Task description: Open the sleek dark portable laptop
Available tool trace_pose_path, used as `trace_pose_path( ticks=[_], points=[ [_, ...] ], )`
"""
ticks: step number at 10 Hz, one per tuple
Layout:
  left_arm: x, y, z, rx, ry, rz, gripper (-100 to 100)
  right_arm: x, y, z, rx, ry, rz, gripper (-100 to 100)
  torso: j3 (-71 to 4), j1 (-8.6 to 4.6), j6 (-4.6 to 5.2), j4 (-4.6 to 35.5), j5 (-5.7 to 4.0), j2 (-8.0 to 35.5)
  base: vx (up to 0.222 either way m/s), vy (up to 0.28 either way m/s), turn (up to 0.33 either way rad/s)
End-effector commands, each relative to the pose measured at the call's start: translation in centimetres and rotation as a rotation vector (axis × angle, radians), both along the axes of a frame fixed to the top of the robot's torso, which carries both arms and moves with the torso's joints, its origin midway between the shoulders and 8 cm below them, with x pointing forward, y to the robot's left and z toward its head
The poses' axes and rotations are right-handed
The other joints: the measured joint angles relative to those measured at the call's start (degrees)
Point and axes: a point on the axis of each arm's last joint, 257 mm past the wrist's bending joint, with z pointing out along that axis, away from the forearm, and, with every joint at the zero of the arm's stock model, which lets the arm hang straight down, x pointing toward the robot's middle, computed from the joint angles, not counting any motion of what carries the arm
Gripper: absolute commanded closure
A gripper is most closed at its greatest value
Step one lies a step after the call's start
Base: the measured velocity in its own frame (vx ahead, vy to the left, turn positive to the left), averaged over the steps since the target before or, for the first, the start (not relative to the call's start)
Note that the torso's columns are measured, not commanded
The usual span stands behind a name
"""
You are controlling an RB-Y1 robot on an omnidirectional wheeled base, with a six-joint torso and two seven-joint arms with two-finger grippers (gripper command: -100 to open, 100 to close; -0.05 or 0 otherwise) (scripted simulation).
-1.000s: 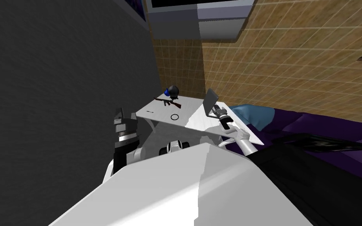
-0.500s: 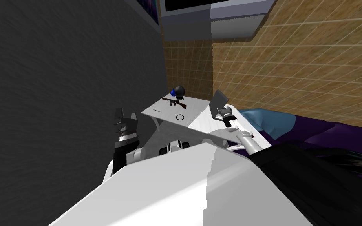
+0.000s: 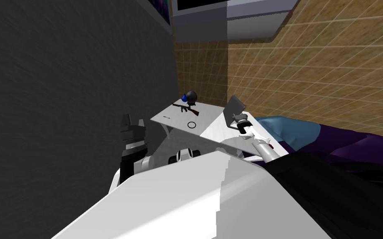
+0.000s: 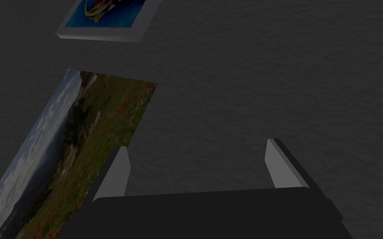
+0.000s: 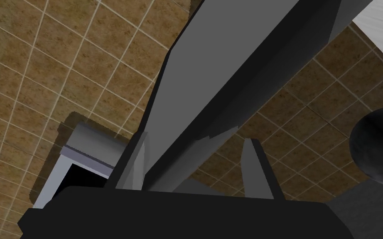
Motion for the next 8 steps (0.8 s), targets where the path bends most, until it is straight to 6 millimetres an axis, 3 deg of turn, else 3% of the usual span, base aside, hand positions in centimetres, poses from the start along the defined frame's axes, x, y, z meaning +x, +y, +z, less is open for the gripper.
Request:
trace_pose_path(
  ticks=[1,4,6,8],
  points=[
    [0.0,0.0,0.0,0.000,0.000,0.000,0,0.5,0.0,-0.1,0.100,-0.062,0.002,100,0.01,-0.11,-0.03,-0.06,-0.05,0.01,-0.075,-0.071,0.007],
    [0.0,0.0,0.0,0.000,0.000,0.000,0,1.5,0.0,-0.2,0.266,-0.166,0.010,100,0.03,-0.18,0.13,0.03,-0.03,0.05,-0.091,-0.103,-0.026],
    [0.0,0.0,0.0,0.000,0.000,0.000,0,1.7,0.1,-0.2,0.272,-0.171,0.013,100,-0.03,-0.07,0.10,-0.01,-0.01,-0.05,-0.066,-0.076,-0.001],
    [0.0,0.0,0.0,0.000,0.000,0.000,0,2.2,0.6,-1.5,0.398,-0.240,0.026,100,-0.16,-0.11,0.13,-0.12,-0.06,-0.26,-0.038,-0.073,-0.049]
  ],
)
